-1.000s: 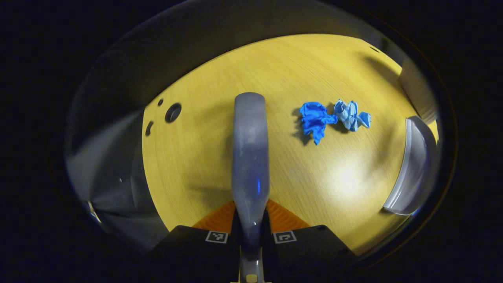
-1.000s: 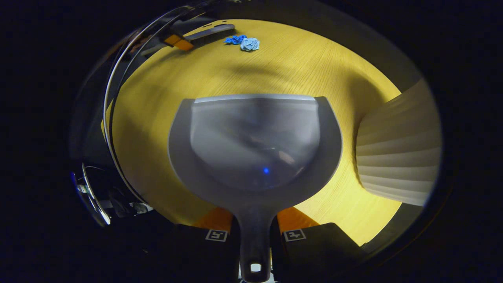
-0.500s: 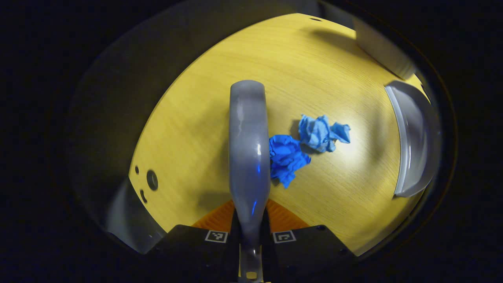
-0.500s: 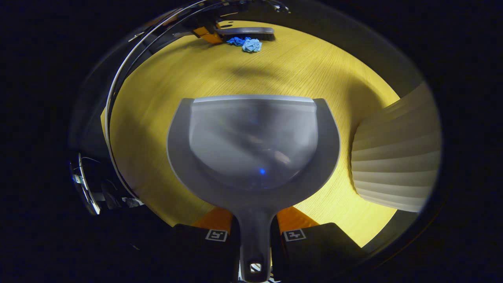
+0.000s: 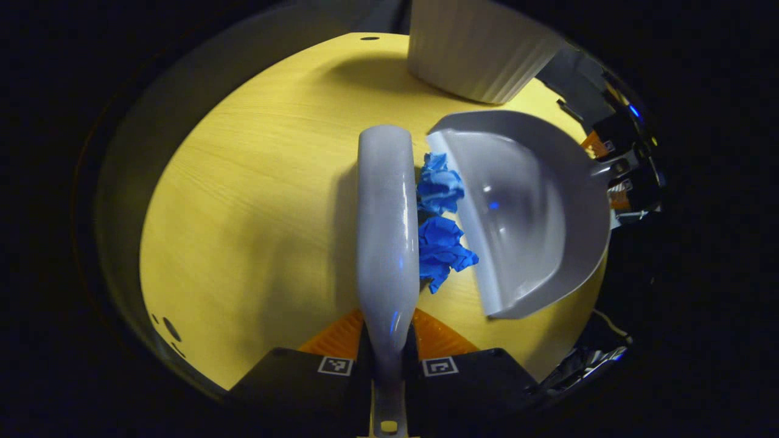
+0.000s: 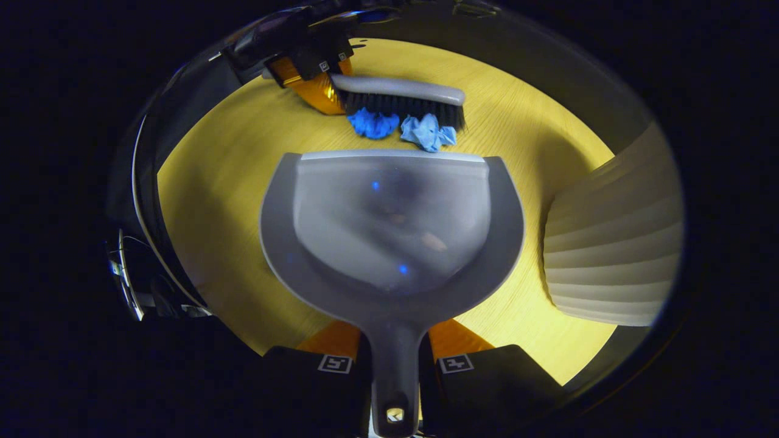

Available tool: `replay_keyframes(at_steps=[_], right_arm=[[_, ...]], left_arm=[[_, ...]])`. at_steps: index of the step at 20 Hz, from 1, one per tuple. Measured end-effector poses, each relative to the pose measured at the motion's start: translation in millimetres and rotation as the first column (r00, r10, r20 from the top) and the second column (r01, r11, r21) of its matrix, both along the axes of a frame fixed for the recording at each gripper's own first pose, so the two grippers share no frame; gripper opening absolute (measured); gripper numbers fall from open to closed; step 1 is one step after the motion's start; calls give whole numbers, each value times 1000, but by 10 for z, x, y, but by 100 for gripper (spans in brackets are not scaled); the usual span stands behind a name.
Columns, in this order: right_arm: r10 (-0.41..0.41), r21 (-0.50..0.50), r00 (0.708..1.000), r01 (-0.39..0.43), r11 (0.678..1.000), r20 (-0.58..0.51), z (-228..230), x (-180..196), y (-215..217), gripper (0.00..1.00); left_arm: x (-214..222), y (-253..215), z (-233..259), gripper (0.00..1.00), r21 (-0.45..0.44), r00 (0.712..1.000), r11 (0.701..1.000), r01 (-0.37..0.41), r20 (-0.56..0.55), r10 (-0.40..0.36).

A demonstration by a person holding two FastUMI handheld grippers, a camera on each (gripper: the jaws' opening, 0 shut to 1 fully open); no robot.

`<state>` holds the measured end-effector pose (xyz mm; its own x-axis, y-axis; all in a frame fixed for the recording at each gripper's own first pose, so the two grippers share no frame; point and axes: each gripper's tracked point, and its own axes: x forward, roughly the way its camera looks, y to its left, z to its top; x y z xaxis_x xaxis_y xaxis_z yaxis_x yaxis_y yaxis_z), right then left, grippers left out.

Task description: Pick up the small broom and dustpan from the desktop, sweep the trash into the dustpan with the broom, and then empty the trash into the garbage bin.

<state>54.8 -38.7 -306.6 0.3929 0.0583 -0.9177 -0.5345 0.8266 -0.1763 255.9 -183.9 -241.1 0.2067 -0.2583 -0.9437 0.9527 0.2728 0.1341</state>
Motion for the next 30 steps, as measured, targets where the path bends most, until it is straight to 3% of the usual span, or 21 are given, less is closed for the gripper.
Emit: replay_keyframes(at_steps=[5, 8, 11, 14, 18, 21, 24, 30], right_arm=[[7, 11, 999, -8, 1000, 45, 10, 16, 1, 36], [-8, 24, 999, 6, 1000, 54, -5, 6, 5, 36], [-46, 51, 998, 44, 998, 37, 23, 1, 32, 36], [-60, 62, 997, 57, 996, 44, 0, 10, 8, 36], [-126, 97, 989, 118, 988, 80, 33, -26, 60, 36], [-188, 96, 977, 178, 979, 99, 111, -113, 81, 36], [-269, 117, 959, 259, 959, 86, 160, -180, 116, 36], [-322, 79, 939, 314, 946, 124, 235, -142, 52, 37]], left_arm=[[-816, -260, -13, 27, -117, 971, 991, -73, -234, 44], [-847, -288, 124, 27, -180, 969, 970, -164, -215, 124], [-800, -125, 301, 30, -243, 951, 925, -293, -176, 255], [-819, 67, 363, 27, -314, 907, 851, -421, -140, 397], [-957, 557, 251, 27, -418, 783, 678, -604, -153, 603], [-1046, 963, -28, 27, -460, 711, 595, -659, -122, 692], [-1281, 1104, -333, 27, -464, 677, 571, -677, -88, 730], [-1744, 1102, -524, 27, -485, 682, 557, -674, -118, 722]])
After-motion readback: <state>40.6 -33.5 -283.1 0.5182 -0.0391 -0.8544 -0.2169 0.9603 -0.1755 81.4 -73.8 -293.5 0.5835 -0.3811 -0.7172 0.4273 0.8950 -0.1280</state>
